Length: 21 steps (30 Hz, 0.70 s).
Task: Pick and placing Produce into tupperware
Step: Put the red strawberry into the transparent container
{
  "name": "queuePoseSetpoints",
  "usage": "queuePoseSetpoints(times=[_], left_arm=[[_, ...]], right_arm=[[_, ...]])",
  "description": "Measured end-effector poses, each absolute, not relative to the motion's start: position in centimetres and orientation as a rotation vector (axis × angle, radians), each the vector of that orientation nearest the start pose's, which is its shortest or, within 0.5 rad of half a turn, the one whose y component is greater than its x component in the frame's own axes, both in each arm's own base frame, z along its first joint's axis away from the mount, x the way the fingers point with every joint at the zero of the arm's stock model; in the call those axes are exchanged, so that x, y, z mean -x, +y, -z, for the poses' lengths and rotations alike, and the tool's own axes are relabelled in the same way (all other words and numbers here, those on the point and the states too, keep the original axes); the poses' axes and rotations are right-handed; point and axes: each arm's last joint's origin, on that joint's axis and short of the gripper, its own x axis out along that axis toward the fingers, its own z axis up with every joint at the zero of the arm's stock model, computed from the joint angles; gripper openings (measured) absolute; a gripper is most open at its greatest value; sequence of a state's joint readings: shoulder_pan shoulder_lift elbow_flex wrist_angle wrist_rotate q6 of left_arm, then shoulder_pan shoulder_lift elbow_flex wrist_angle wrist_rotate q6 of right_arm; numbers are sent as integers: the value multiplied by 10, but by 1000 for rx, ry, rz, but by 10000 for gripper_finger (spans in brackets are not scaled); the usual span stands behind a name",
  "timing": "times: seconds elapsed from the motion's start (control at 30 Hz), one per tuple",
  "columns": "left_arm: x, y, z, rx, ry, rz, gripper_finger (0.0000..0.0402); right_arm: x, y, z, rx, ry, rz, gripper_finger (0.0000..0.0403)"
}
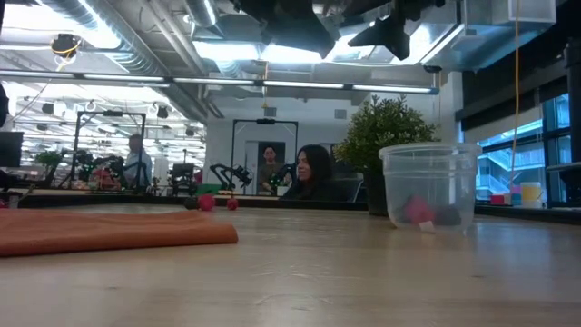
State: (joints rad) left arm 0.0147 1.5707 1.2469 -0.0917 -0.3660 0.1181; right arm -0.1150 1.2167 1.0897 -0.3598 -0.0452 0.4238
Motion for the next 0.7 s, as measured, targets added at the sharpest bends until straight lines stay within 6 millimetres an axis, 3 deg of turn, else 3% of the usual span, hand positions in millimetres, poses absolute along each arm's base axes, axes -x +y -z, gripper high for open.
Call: queuePoseSetpoints(times=[0.2,0.5,0.7], left_arm=[[-358,16,-308,-196,435,-349,142],[-358,16,-309,-246,436,-339,145],[-360,16,-312,-314,415,-328,146]], right_arm=[[-263,-29,-335,-449,456,168,246],[-266,-29,-340,-513,399,172,327],[-269,-32,-335,-555,398,265,334]])
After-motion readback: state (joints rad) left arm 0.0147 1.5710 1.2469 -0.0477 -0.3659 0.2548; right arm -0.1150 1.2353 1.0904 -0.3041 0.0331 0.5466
